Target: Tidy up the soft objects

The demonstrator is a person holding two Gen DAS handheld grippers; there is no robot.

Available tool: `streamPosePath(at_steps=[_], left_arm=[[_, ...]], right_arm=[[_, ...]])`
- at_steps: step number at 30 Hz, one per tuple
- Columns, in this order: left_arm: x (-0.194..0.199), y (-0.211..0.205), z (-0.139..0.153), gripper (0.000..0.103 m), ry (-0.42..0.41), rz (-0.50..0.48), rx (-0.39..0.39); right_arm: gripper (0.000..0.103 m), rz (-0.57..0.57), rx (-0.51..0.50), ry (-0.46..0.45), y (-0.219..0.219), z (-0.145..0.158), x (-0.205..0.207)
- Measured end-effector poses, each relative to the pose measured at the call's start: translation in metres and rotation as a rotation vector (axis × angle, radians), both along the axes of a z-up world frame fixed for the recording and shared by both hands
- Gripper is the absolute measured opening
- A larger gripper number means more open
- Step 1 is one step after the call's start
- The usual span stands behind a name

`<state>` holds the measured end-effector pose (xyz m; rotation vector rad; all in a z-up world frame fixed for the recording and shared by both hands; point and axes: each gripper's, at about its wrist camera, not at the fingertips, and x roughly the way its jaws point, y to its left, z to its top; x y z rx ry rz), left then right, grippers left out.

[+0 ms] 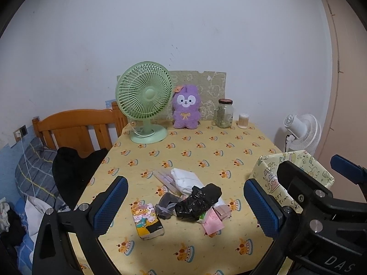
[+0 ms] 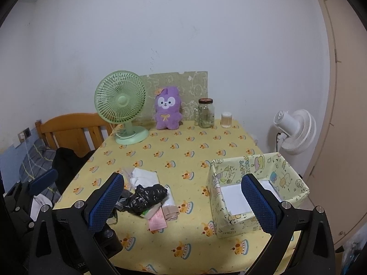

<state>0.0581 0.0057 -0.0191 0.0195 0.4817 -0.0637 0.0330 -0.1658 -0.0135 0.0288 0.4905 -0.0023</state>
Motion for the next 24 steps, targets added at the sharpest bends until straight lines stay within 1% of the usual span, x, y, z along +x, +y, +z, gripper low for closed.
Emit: streamPosePath(at_steps=[15,24], left_arm=[[0.002,0.0,0.003,0.101,-0.005,-0.007,-0.005],[-0.009,-0.003,0.003,0.101,-0.023,-0.017,-0.001]], right_arm=[[0.103,-0.007,-0.001,-0.007,-0.002,0.001,0.003],[0.103,-0.018,0.01,-0.025,-0.004,0.0,-0.009]])
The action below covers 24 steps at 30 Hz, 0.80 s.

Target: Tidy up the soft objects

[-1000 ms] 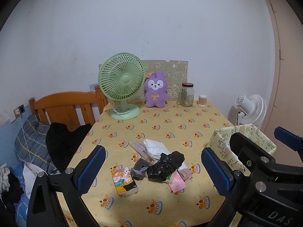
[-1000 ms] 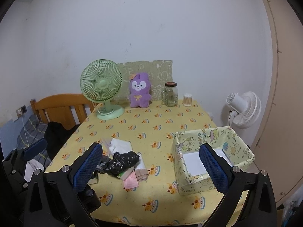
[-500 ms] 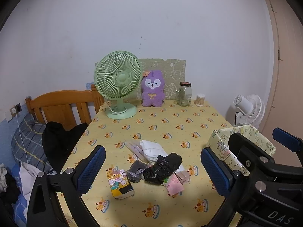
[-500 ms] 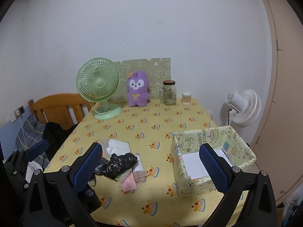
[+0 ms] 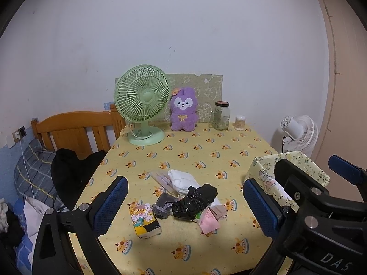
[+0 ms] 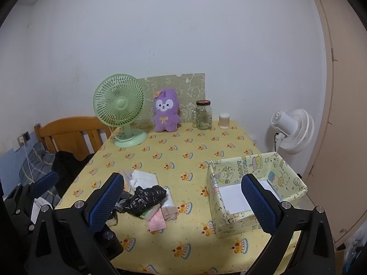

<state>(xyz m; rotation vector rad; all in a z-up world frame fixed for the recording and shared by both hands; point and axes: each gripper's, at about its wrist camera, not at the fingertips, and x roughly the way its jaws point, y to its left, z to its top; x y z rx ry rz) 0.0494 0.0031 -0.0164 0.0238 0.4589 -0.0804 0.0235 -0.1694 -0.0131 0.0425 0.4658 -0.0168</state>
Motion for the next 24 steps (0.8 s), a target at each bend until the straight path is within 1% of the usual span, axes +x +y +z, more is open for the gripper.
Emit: streamPosePath(at_steps=[5,10,24], left_arm=[[-0.008,0.001,0.001,0.101,-0.012,0.001,0.001],[-0.011,0.003,0.003,0.101,-0.024,0.013,0.004],[-0.008,0.003,0.003,0.101,-0.013,0.01,0.004]], right_arm=[[0.103,-0.001,0.002,-0.01,0.0,0.001,-0.005],[0.103,0.021,0.005,-0.022,0.002,0.004,-0.008],[0.103,0.014,0.005,-0.011,0.002,0.003,-0.007]])
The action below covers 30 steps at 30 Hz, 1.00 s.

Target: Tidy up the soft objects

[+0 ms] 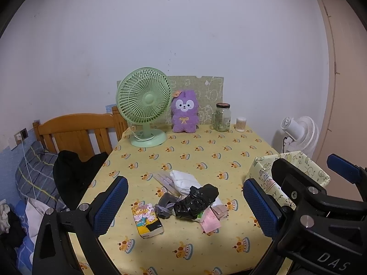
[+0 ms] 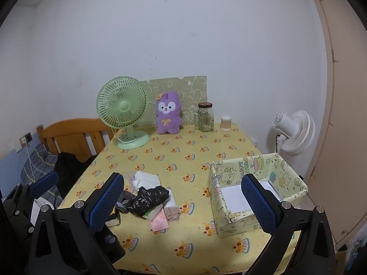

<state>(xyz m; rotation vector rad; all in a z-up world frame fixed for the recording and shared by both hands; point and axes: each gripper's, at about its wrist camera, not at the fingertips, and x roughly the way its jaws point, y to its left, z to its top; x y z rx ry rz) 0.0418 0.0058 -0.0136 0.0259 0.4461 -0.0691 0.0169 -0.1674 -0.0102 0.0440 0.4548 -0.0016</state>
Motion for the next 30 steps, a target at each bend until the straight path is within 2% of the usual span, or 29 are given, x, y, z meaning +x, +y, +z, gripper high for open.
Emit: streamPosePath(at_steps=[17,30], left_arm=[[0.022,0.008,-0.013,0.101,0.048,0.0,0.008],[0.051,0.024,-0.043,0.096,0.12,0.012,0.022]], right_arm=[[0.103,0.002,-0.01,0.044,0.011,-0.01,0.027],[0.103,0.005,-0.026,0.115,0.029,-0.043,0.062]])
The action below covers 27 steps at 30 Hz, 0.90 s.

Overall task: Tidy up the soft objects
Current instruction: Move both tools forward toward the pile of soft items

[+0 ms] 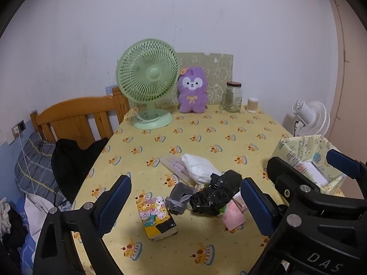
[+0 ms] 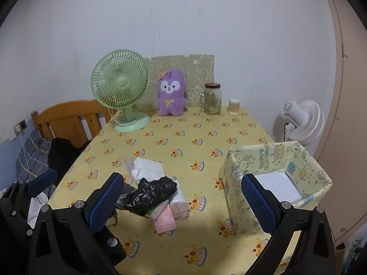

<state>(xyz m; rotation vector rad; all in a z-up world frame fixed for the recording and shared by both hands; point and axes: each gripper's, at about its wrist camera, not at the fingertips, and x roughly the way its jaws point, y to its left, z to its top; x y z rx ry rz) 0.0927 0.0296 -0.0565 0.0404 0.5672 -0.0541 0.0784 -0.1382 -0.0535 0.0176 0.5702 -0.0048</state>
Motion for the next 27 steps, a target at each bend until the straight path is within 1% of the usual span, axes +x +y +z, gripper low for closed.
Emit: streamPosePath(at_steps=[7,9,15,27], left_arm=[[0.019,0.011,-0.022,0.09,0.027,0.013,-0.005],[0.023,0.012,-0.028,0.089,0.035,0.017,-0.005],[0.039,0.02,-0.05,0.088,0.098,0.024,-0.002],[0.066,0.033,-0.083,0.083,0.186,0.039,-0.016]], right_arm=[[0.103,-0.001,0.009,0.041,0.008,-0.024,0.021],[0.103,0.0,0.004,0.044,0.012,-0.03,0.025],[0.103,-0.003,0.025,0.099,0.019,-0.055,0.047],[0.103,0.036,-0.021,0.191,0.04,-0.093,0.084]])
